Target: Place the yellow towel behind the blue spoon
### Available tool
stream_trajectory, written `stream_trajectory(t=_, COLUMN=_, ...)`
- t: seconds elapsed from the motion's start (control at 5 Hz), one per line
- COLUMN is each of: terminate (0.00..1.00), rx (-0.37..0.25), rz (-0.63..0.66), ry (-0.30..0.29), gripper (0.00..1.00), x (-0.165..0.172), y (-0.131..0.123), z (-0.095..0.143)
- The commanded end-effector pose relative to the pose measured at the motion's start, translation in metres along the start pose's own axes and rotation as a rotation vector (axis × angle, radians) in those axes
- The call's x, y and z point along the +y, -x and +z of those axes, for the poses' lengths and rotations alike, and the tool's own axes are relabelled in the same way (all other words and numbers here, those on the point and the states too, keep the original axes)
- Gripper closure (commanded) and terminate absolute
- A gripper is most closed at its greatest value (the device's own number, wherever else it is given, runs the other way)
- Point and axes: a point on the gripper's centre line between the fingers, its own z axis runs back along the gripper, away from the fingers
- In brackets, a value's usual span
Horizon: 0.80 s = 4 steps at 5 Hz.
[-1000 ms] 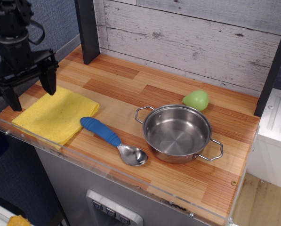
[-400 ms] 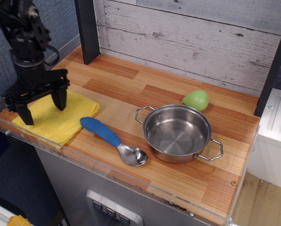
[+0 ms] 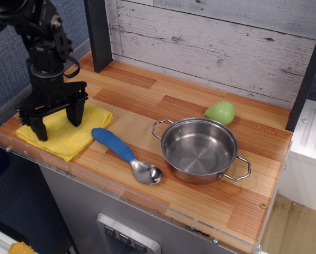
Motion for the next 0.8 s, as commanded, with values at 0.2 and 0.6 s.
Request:
stream_trajectory(t=0.2, terminate=0.00, rx=0.017, rz=-0.007, ry=0.049, gripper=0.00, x=-0.030, y=-0.007, z=-0.008)
stream_trajectory(t=0.6, terminate=0.00, rx=0.007, rz=-0.041, ry=0.118, gripper=0.00, x=-0.088, y=-0.014, z=0.005)
